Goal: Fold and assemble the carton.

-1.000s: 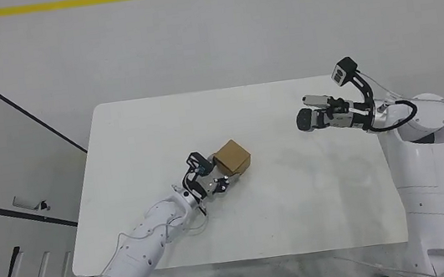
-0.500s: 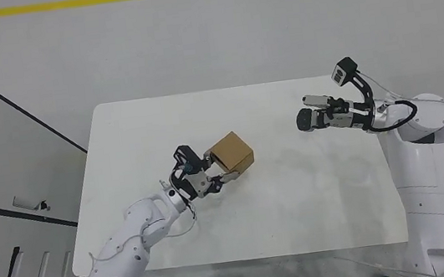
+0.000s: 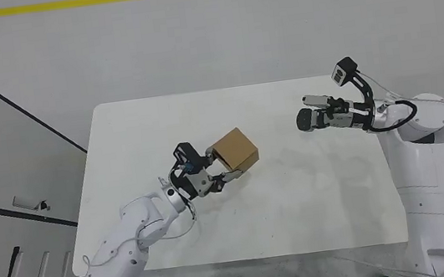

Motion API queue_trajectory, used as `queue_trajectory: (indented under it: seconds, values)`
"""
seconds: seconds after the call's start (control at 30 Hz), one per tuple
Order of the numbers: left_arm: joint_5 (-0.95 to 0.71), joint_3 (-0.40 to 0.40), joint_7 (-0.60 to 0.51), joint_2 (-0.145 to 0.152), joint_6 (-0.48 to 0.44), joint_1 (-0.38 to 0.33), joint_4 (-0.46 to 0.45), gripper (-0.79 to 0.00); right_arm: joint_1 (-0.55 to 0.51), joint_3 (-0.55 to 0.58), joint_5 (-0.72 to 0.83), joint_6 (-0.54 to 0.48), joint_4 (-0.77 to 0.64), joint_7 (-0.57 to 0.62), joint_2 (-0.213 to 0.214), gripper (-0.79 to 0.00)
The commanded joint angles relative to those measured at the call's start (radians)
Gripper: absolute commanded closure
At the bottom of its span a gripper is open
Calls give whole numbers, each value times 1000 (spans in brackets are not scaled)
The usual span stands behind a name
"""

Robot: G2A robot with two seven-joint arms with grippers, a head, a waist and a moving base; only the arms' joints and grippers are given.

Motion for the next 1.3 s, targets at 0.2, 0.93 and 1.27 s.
queue_trajectory:
  seconds: [0.2, 0.93, 1.27]
  values:
    - [-63, -172, -216, 34, -115, 42, -381, 0, 0, 0, 0, 0, 0, 0, 0, -785]
    - [-199, -332, -469, 62, -239, -54, -544, 0, 0, 0, 0, 0, 0, 0, 0, -785]
    - [-250, -376, -523, 72, -284, -60, -563, 0, 0, 0, 0, 0, 0, 0, 0, -785]
